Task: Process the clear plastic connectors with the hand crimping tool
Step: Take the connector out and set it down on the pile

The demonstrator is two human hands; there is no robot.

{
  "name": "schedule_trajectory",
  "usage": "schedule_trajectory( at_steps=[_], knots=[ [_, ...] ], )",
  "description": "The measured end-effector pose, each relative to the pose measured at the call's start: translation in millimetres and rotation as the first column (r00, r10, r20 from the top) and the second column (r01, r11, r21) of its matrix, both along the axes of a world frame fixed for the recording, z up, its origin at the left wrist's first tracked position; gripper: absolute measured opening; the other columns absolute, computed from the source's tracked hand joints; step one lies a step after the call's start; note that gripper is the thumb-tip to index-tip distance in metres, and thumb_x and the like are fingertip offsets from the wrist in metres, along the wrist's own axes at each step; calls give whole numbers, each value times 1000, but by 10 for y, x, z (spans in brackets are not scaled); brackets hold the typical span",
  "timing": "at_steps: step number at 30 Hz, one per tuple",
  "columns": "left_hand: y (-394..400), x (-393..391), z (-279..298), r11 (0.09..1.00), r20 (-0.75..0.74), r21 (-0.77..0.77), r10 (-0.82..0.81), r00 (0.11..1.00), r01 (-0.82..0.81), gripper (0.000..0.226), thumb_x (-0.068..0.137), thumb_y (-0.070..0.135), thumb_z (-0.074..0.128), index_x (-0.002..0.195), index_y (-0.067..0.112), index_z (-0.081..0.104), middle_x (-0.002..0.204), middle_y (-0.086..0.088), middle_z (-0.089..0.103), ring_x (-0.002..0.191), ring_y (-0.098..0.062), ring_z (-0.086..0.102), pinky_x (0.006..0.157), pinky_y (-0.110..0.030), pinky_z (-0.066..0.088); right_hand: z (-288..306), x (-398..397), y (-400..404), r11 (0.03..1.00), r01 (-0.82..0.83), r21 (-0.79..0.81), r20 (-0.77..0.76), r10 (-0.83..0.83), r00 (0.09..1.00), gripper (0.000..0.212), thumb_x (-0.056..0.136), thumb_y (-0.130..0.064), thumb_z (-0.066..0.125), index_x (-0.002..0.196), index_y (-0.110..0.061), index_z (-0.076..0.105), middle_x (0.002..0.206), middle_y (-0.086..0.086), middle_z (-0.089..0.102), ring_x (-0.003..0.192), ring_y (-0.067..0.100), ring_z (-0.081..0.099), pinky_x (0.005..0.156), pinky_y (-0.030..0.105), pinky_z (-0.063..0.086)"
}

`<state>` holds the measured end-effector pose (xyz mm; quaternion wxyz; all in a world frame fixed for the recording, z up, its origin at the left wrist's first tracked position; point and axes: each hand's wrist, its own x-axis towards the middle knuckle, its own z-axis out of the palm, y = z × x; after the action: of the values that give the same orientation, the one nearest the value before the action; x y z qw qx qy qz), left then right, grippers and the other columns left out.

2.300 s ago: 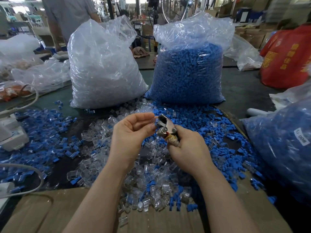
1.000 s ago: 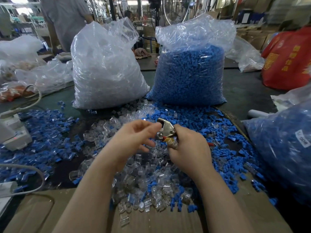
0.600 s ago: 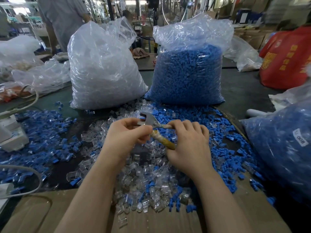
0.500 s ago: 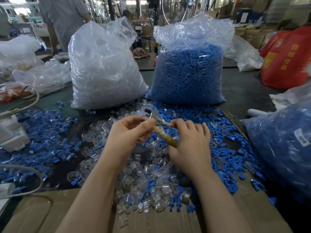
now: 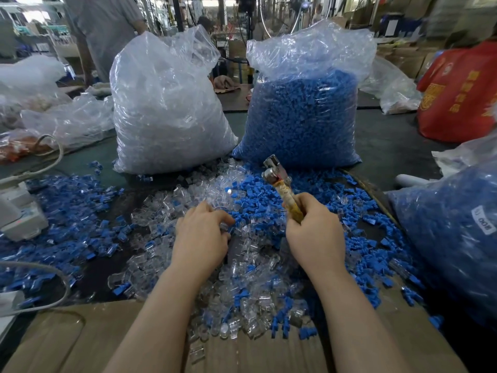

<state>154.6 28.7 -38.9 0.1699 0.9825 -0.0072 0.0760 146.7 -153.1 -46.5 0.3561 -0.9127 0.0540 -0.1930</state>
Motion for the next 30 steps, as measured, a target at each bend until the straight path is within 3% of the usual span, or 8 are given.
schedule_trajectory(
  at_steps=[3, 8, 12, 18, 22, 24, 27, 30],
  knots=[
    [-2, 15, 3, 1000, -10, 0, -3, 1000, 3, 20, 89, 33, 70, 109, 35, 70, 93, 12, 38, 96, -9, 35, 102, -38, 37, 3, 21, 9, 1000, -6, 6, -59, 7, 998, 18, 92, -30, 62, 78, -31, 49, 60, -7, 54, 53, 14, 50, 46, 26, 28],
    [16, 29, 22, 1000, -67, -1, -22, 998, 22, 15, 86, 40, 72, 101, 39, 69, 94, 14, 43, 100, -11, 47, 99, -38, 41, 3, 49, 42, 1000, -27, 3, -116, 27, 993, 18, 89, -34, 63, 76, -33, 50, 67, -8, 58, 63, 14, 55, 52, 30, 40],
    [21, 11, 65, 992, -169, -99, -88, 982, 72, 22, 76, 46, 79, 72, 44, 57, 90, 20, 48, 87, -2, 47, 99, -39, 43, -10, 47, 50, 999, -40, -6, -135, 39, 990, 18, 88, -33, 63, 77, -36, 49, 68, -8, 58, 64, 14, 55, 54, 30, 40],
    [14, 2, 72, 986, -201, -127, -133, 971, 109, 22, 80, 42, 78, 97, 45, 66, 94, 17, 53, 92, -7, 55, 99, -40, 47, -12, 69, 41, 996, -49, 72, -142, 59, 988, 9, 88, -33, 64, 83, -34, 57, 73, -8, 62, 67, 17, 58, 56, 33, 47],
    [7, 4, 67, 986, -196, -103, -147, 970, 129, 14, 84, 39, 75, 83, 45, 63, 91, 17, 56, 90, -7, 56, 96, -40, 48, -16, 72, 41, 994, -61, 91, -142, 74, 987, 5, 89, -34, 64, 85, -34, 61, 74, -10, 63, 67, 13, 58, 57, 32, 49],
    [16, 11, 35, 984, -176, -135, -143, 974, 120, 16, 86, 32, 74, 77, 42, 65, 86, 21, 61, 85, -1, 59, 89, -32, 52, -20, 69, 43, 993, -71, 97, -139, 84, 987, 9, 89, -34, 65, 81, -35, 60, 72, -11, 63, 65, 11, 57, 55, 31, 48],
    [20, 22, 16, 965, -137, -251, -111, 984, 74, 21, 87, 25, 73, 71, 39, 69, 74, 23, 66, 68, 5, 62, 56, -7, 44, -32, 66, 52, 988, -83, 128, -123, 99, 988, 13, 88, -36, 66, 77, -32, 61, 67, -9, 62, 62, 11, 57, 54, 34, 50],
    [23, 21, 57, 894, -80, -447, -74, 994, 30, 21, 86, 24, 74, 70, 37, 71, 67, 20, 70, 65, 6, 64, 49, -5, 43, -32, 76, 81, 971, -100, 217, -114, 127, 985, 11, 84, -37, 71, 78, -28, 66, 68, -6, 66, 65, 16, 61, 62, 43, 57]
  ],
)
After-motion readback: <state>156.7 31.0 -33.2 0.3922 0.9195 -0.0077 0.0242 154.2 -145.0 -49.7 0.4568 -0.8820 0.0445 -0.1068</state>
